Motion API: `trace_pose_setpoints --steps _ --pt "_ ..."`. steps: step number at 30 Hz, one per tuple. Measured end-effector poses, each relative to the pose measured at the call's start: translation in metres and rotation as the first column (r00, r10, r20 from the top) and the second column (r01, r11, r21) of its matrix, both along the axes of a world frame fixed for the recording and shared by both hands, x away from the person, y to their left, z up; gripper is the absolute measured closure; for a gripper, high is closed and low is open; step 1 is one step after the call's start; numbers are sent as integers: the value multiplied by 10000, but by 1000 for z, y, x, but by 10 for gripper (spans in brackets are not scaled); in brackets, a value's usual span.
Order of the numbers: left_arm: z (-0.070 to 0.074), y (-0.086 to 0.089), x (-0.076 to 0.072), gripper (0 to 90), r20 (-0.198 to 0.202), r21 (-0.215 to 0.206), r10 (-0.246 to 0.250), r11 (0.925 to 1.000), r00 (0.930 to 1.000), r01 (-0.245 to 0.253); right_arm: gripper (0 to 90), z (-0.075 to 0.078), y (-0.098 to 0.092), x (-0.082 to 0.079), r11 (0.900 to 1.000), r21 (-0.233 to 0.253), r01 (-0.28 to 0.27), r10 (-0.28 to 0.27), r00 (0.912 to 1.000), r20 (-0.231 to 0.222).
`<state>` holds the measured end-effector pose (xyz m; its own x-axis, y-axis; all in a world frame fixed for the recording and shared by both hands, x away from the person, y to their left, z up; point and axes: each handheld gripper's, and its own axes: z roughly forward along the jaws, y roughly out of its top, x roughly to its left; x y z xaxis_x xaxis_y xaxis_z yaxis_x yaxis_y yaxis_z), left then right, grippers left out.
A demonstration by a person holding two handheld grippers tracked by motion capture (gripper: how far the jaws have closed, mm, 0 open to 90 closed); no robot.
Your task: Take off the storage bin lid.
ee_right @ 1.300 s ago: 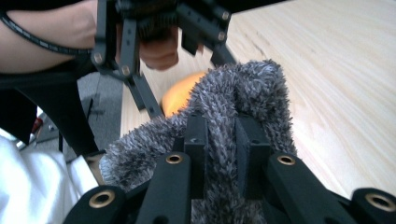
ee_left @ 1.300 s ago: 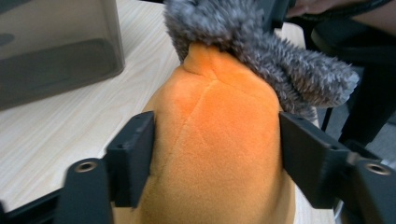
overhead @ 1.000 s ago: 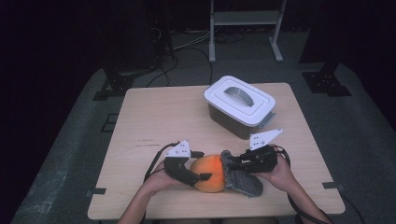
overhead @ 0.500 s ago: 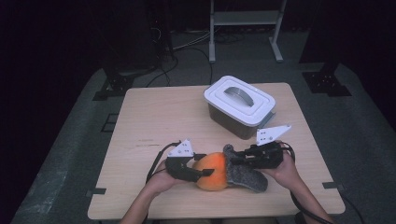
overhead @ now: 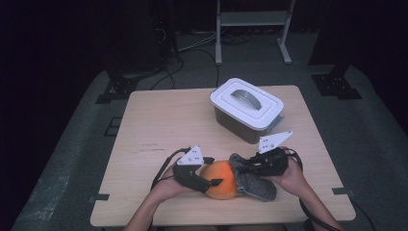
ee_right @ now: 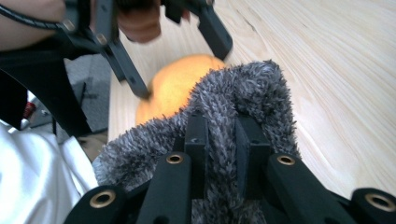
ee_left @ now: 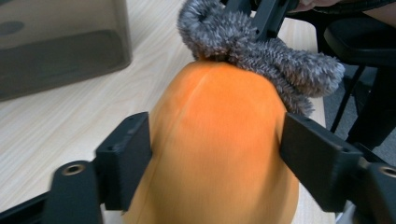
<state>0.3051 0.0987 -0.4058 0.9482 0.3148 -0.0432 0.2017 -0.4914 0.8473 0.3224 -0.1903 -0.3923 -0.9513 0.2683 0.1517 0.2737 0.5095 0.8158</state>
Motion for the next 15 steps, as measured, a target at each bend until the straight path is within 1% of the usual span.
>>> trace_pose_setpoints --steps 1,2,3,4,5,6,7,8,9,10,11,12,15 --pt "-5 4 3 192 -213 -7 78 10000 9997 -79 765 -2 -3 2 10000 15 44 -44 9999 -130" --pt "-5 4 3 185 -213 -7 78 10000 9997 -79 765 -2 -3 2 10000 15 44 -44 9999 -130" --pt "-8 5 5 185 -355 -72 41 10000 9994 -44 765 -3 -5 3 10000 34 73 -72 9998 -203" --pt "-12 6 7 184 -565 -67 -48 10000 9984 44 765 -3 -6 4 10000 21 67 -67 9997 -226" --pt "-16 6 8 187 -665 -84 -194 9998 9976 189 765 -5 -9 5 9999 -30 126 -127 9995 -287" --pt "-16 6 8 207 -665 -84 -194 9998 9976 189 765 -5 -9 5 9999 -30 126 -127 9995 -287" --pt "-17 6 8 258 -677 -203 -251 9995 9974 238 766 -7 -12 7 9998 -60 166 -169 9989 -427" --pt "-18 6 8 258 -679 -228 -294 9994 9973 279 766 -7 -12 7 9998 -60 166 -169 9989 -427" --pt "-18 6 8 362 -650 -243 -314 9993 9974 299 765 -7 -14 9 9997 -119 224 -230 9984 -515" --pt "-18 6 8 362 -641 -278 -305 9992 9975 288 765 -7 -14 9 9997 -119 224 -230 9984 -515" --pt "-17 6 7 403 -622 -262 -249 9994 9978 234 768 -2 -15 7 9996 -38 289 -290 9990 -344" --pt "-17 6 7 418 -622 -262 -249 9994 9978 234 768 -2 -15 7 9996 -38 289 -290 9990 -344" --pt "-12 6 6 442 -413 -190 -296 9994 9987 288 772 9 -13 2 9992 301 250 -252 9996 80"
